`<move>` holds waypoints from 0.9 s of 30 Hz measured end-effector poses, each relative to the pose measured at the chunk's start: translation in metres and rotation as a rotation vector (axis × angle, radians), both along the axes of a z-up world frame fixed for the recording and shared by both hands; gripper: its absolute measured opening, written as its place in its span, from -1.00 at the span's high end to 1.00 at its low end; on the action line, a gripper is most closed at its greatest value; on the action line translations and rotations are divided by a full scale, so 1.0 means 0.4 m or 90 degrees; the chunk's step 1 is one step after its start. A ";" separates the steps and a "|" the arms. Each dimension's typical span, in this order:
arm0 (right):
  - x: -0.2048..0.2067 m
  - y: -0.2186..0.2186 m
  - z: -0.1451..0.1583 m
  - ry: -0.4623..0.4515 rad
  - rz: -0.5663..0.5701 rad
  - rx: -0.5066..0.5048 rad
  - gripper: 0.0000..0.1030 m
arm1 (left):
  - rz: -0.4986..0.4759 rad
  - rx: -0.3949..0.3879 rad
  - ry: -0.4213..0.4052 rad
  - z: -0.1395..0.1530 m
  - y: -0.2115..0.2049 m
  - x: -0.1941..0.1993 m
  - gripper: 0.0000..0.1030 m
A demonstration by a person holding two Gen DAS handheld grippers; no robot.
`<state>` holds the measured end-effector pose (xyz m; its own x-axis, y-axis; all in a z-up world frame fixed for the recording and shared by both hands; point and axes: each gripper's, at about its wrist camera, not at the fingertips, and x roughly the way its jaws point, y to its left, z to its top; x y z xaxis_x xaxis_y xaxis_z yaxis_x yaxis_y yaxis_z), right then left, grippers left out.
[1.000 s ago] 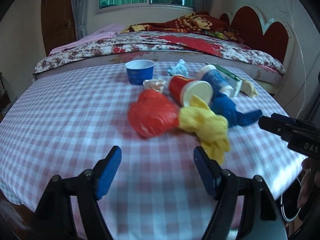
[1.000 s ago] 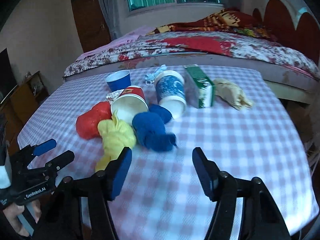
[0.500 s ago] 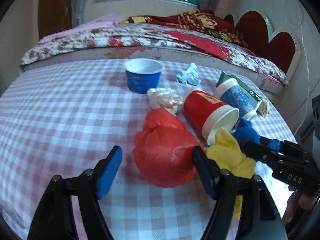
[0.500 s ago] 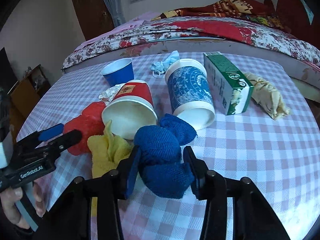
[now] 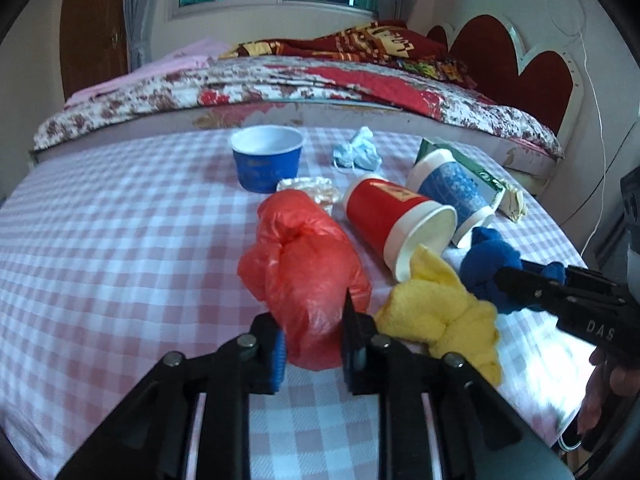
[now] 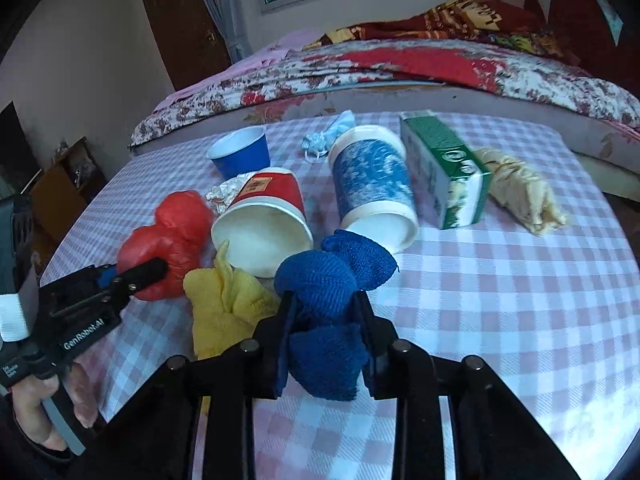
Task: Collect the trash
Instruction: 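Grasp the red plastic bag with the left tool while the right tool grasps the blue cloth, then carry both items over the black bucket and open both tools to drop them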
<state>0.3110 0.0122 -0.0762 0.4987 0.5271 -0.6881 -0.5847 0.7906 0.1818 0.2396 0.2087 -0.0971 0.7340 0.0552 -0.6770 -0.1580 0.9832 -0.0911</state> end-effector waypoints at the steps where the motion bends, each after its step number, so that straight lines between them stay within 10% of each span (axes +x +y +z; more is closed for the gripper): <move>1: -0.009 -0.012 0.005 -0.007 -0.005 -0.001 0.43 | -0.001 0.006 -0.002 0.005 -0.004 -0.005 0.57; 27: -0.184 -0.321 0.093 -0.077 -0.106 0.039 0.59 | -0.113 0.042 -0.039 0.075 -0.294 -0.127 0.66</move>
<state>0.2375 -0.1161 -0.0388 0.6599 0.4698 -0.5865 -0.4672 0.8678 0.1694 0.1887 0.0910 -0.0670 0.7761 -0.0363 -0.6296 0.0230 0.9993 -0.0294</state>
